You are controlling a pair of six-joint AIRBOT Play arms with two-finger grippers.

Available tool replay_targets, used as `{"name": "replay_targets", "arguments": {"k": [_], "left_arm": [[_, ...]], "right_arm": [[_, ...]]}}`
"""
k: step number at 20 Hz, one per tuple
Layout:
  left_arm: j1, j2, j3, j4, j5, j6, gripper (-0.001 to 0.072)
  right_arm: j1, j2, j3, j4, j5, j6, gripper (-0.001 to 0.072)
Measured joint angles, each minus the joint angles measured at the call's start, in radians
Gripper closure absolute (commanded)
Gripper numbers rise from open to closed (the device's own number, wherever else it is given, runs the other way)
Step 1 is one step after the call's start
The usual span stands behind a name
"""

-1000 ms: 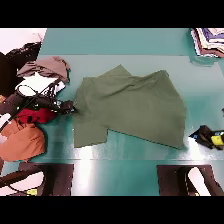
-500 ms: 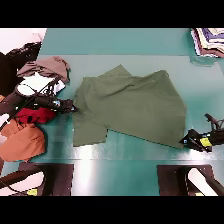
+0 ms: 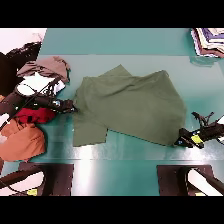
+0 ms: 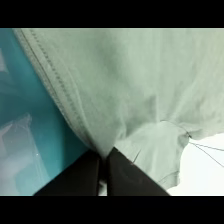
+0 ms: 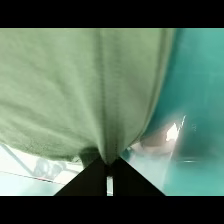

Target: Fold the shirts.

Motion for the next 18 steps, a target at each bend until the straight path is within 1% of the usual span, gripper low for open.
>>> {"name": "replay_targets", "arguments": {"k": [4, 7, 9, 12, 18], "left_arm": [[0.002, 0.043, 0.034, 0.012, -0.011, -0.003, 0.0679], [0.002, 0.122, 0.153, 0.02, -0.016, -0.024, 0.0678], [0.002, 0.18, 0.288, 0.026, -0.026, -0.039, 0.0678], [0.002, 0.251, 0.558, 0.026, -0.043, -0.055, 0.0678], [0.002, 0.313, 1.106, 0.027, -0.055, -0.097, 0.0678]], "right_arm": [[0.043, 0.075, 0.033, -0.024, -0.047, 0.003, 0.0693], [0.072, 0.173, 0.17, -0.008, -0.006, 0.006, 0.0693], [0.096, 0.231, 0.32, -0.005, -0.007, 0.018, 0.0693], [0.121, 0.282, 0.591, 0.0, -0.043, 0.025, 0.0693], [0.133, 0.263, 1.166, -0.005, -0.078, 0.029, 0.0694]]}}
